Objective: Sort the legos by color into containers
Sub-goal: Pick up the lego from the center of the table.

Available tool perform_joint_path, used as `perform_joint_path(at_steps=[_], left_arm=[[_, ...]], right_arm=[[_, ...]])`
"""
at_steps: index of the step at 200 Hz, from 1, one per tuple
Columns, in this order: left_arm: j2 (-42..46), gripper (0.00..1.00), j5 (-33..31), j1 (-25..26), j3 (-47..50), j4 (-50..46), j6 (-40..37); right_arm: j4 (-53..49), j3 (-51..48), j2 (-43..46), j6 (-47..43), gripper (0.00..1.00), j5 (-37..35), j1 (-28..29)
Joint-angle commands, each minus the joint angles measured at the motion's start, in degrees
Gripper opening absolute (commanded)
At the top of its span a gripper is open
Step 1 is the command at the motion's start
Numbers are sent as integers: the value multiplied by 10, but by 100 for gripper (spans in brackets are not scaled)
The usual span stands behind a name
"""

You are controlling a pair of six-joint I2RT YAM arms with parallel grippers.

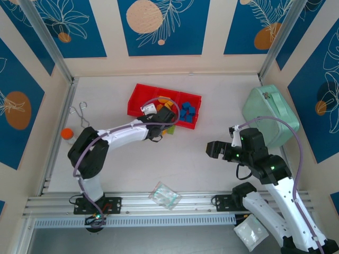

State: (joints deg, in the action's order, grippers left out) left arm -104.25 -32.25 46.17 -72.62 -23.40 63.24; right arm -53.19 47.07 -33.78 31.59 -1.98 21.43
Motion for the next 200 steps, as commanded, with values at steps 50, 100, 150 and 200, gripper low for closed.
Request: perform_joint_path(at_steps=[50, 100, 150, 200], left_arm=[[-62, 82, -12, 14, -41, -24, -3], [-98, 75, 10, 13, -73, -43, -54], [-127, 74, 36, 13, -94, -53, -77], [-132, 62, 54, 4, -78, -46, -82]], right_arm=[[10, -9, 18, 4, 99, 5, 7], [10, -10, 22, 3, 99, 5, 12], [10, -10, 22, 4, 99, 2, 18], [6, -8, 24, 8, 99, -10, 31]])
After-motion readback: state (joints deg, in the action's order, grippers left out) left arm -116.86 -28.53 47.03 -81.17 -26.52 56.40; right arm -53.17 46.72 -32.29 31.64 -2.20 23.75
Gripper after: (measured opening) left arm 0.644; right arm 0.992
